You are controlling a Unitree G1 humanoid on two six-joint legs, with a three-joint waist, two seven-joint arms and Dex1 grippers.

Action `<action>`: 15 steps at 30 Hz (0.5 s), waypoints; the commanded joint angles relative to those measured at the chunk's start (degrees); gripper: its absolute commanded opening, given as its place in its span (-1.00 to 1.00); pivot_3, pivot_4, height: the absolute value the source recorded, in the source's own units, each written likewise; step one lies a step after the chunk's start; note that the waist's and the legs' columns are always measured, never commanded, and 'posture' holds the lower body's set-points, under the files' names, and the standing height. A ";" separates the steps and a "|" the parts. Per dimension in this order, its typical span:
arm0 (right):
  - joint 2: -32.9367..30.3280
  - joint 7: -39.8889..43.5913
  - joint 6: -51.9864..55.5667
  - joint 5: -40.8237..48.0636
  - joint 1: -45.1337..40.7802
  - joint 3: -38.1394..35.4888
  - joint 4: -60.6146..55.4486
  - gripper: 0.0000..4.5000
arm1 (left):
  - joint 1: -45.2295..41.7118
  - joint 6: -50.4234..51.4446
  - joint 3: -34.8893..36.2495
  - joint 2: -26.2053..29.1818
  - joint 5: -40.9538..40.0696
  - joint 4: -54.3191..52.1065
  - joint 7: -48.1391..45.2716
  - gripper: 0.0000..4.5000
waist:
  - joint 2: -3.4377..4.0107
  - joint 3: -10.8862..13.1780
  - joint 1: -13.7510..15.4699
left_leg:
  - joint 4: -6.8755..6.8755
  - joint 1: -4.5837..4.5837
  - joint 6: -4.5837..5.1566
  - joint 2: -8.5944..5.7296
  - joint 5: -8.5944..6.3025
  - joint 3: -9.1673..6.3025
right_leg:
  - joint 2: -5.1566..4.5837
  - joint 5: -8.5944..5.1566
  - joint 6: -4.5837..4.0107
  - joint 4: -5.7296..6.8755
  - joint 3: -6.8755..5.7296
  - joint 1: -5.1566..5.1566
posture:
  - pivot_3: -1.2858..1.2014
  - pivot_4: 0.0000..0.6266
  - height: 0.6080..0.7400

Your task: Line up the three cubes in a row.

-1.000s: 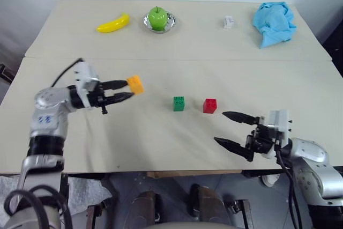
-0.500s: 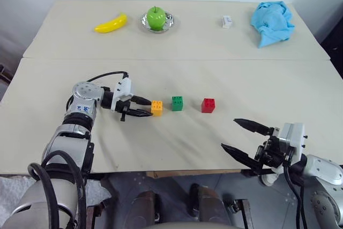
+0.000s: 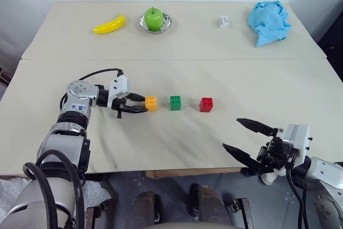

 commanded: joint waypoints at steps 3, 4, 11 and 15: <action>-0.91 0.57 -0.48 1.35 -0.42 -0.86 -0.97 1.00 | -0.46 1.89 0.84 1.85 1.20 1.24 -0.82 -0.36 | 0.00 0.00 -0.04 | 0.00 0.00 0.00 -0.01 0.00 0.00 | 0.00 0.00 0.00 0.00 0.00 0.00 | 0.03 -0.52 1.00; -0.91 0.62 -0.48 1.34 -0.51 -0.77 -0.86 1.00 | -0.45 2.22 1.08 1.73 0.98 1.20 -1.05 -0.20 | 0.00 0.00 -0.06 | 0.00 0.00 0.00 -0.01 0.00 0.00 | 0.00 0.00 0.00 0.00 0.00 0.00 | 0.03 -0.52 1.00; -1.13 1.62 -0.58 1.17 -2.21 -0.18 0.87 1.00 | -0.05 2.03 3.82 2.81 -1.30 -0.30 -3.75 0.72 | -0.01 0.00 -0.02 | 0.00 -0.05 0.01 -0.03 0.00 -0.01 | -0.01 0.00 0.00 -0.01 -0.01 -0.02 | 0.03 -0.52 1.00; -2.10 3.88 -1.11 1.82 -2.93 -1.65 3.43 1.00 | 2.72 2.16 7.21 5.95 -4.77 -3.21 -8.37 0.99 | 0.00 0.00 -0.09 | -0.03 -0.04 0.01 -0.03 0.00 -0.03 | -0.02 0.00 0.00 -0.02 -0.03 -0.02 | 0.03 -0.52 1.00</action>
